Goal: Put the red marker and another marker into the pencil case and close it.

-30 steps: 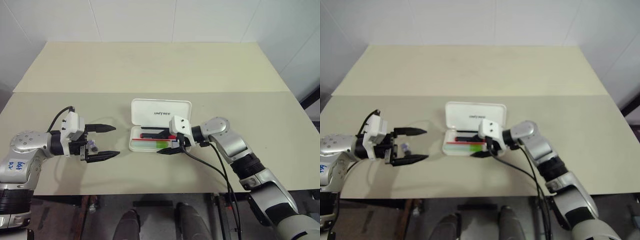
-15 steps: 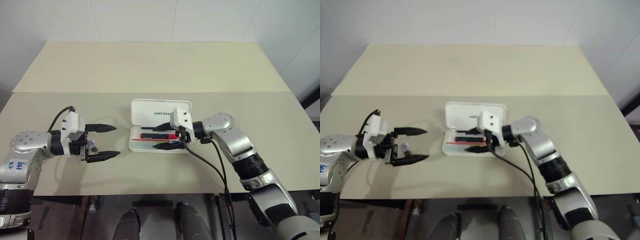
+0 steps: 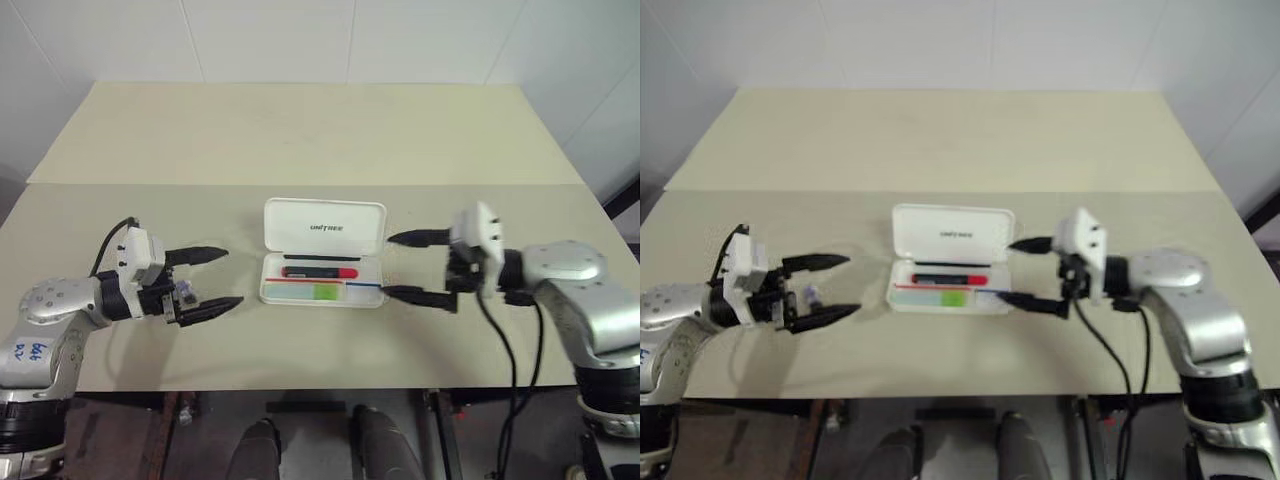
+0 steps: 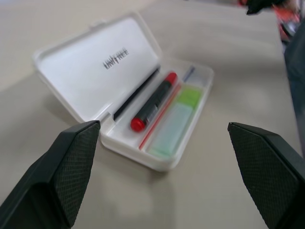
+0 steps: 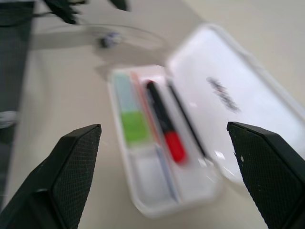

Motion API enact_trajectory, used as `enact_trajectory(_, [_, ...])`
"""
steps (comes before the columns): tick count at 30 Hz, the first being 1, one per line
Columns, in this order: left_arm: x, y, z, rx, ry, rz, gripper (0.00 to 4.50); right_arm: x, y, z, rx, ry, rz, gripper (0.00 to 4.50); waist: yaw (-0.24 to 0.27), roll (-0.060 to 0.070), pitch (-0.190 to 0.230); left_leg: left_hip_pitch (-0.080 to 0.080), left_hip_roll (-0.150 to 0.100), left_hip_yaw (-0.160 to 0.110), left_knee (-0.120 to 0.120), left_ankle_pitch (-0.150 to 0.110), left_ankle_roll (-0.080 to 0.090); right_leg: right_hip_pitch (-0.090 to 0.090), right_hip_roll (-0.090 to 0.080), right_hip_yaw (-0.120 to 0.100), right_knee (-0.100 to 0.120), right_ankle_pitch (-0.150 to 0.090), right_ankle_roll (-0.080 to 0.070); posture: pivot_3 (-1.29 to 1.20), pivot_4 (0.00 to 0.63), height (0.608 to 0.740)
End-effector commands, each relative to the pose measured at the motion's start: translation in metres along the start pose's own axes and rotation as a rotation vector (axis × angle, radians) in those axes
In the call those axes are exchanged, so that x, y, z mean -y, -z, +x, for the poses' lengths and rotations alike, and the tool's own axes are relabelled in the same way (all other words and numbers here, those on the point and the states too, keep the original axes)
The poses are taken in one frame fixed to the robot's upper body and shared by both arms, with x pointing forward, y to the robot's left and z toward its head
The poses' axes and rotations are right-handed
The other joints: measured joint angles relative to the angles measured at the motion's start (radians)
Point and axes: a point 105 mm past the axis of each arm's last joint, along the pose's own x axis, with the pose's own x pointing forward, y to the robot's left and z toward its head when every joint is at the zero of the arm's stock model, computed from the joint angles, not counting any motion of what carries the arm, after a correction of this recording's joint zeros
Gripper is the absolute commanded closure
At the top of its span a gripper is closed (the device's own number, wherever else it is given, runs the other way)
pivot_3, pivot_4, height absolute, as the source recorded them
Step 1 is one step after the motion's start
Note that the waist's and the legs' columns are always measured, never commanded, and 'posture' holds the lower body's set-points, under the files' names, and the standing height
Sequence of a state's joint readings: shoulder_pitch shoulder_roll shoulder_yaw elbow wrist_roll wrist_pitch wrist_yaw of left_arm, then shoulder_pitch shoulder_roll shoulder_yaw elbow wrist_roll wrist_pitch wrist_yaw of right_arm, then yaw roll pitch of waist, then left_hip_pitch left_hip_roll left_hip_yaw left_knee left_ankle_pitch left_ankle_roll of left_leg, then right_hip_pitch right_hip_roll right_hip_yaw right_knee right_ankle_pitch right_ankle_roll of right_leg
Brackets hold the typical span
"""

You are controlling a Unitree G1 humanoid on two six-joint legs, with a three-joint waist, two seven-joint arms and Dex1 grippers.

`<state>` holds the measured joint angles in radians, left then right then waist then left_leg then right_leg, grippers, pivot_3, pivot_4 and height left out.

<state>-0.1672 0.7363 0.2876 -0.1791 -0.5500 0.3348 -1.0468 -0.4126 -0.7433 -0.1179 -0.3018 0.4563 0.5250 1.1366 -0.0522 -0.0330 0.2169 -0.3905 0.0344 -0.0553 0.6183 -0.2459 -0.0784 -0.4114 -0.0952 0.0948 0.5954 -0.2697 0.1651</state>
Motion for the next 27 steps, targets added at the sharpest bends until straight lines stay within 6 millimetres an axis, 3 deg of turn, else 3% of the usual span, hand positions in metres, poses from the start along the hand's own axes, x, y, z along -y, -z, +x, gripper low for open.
enact_trajectory(1, [-0.014,-0.011,-0.007,0.083,-0.256,0.027,0.0,0.008,-0.01,-0.025,-0.001,0.079,-0.066,0.04,0.0,0.0,0.0,0.0,0.0,0.0,0.0,0.0,0.0,0.0,0.0,0.0,0.0,0.0,0.0,0.0,0.15,0.74])
enact_trajectory(6, [-0.022,0.004,-0.02,0.08,-0.616,0.005,0.0,0.006,-0.005,-0.03,-0.014,0.073,-0.058,0.04,-0.001,-0.001,0.0,0.001,0.0,0.0,0.001,0.0,0.0,0.002,0.0,0.0,-0.001,0.001,0.001,0.0,0.15,0.74])
enact_trajectory(10, [-0.018,0.016,-0.026,0.02,-0.798,-0.029,0.0,0.005,-0.003,-0.021,0.002,0.048,-0.058,0.04,0.001,-0.001,-0.001,0.001,0.0,0.0,0.004,0.0,0.0,0.002,0.0,0.001,-0.002,0.001,0.001,0.0,0.15,0.74])
enact_trajectory(14, [-0.021,0.026,-0.047,-0.014,-1.049,-0.106,0.0,0.007,-0.005,-0.013,0.014,0.03,-0.068,0.04,0.002,-0.001,-0.001,0.0,0.0,0.001,0.007,0.0,0.001,0.004,0.0,0.001,-0.004,-0.001,-0.006,0.0,0.15,0.74])
enact_trajectory(21, [0.01,0.057,-0.049,-0.136,-1.225,-0.285,0.0,0.008,-0.011,-0.005,0.032,-0.004,-0.086,0.04,0.001,-0.002,-0.001,0.0,0.0,0.002,0.011,0.0,0.001,0.006,0.0,0.002,-0.007,0.0,-0.011,0.0,0.15,0.74])
enact_trajectory(27, [0.014,0.067,-0.035,-0.16,-1.213,-0.36,0.0,0.009,-0.018,-0.001,0.039,-0.019,-0.101,0.04,0.005,-0.003,-0.001,0.0,0.0,0.002,0.012,0.001,0.002,0.006,0.0,0.002,-0.01,0.002,-0.013,0.0,0.15,0.74])
